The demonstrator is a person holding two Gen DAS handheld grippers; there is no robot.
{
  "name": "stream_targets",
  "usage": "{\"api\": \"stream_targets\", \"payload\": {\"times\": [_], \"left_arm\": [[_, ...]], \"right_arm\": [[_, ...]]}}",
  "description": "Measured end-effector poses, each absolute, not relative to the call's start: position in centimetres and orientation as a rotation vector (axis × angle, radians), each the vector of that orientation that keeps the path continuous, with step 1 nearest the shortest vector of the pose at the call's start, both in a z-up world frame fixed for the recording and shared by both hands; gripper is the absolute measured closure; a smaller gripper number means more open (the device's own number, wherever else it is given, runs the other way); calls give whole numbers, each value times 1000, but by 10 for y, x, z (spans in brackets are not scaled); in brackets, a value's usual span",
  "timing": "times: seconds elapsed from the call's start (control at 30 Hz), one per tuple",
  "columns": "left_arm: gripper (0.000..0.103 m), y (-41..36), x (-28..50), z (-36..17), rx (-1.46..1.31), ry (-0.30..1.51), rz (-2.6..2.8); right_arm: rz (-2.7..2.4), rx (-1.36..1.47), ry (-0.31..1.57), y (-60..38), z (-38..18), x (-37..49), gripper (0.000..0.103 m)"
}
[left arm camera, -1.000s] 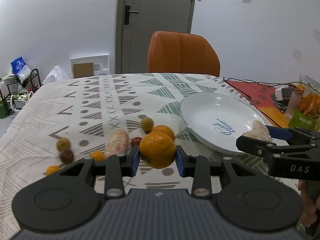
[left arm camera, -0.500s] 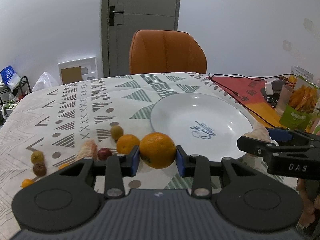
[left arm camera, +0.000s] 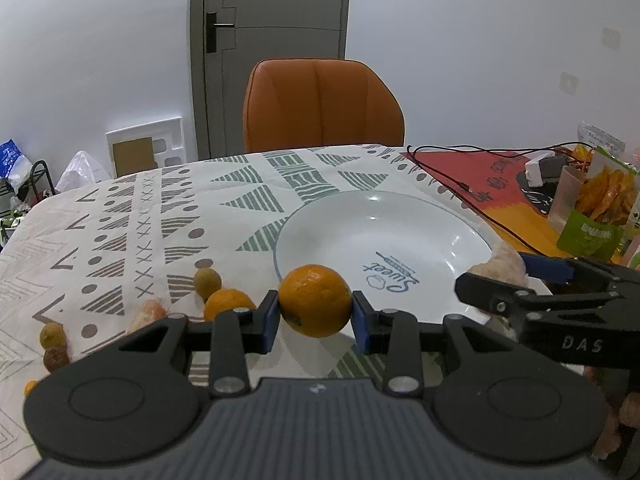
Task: Organize fruits
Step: 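Carry the pomelo segment into the white plate and open the right tool while the left holds the orange, then lower the mandarin into the white plate and open the left tool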
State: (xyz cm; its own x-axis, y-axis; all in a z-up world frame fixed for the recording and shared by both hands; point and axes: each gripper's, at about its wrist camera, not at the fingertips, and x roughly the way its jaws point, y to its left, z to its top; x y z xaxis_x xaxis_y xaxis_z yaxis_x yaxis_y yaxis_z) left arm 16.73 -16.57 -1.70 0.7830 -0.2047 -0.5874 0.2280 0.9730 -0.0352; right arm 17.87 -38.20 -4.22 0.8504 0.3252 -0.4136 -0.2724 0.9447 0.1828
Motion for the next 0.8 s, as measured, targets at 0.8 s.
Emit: {"api": "stream_targets", "payload": {"times": [0.8], "left_arm": [[49, -185, 183, -15, 67, 634, -246]], "right_arm": [[251, 198, 469, -401, -47, 156, 5]]}}
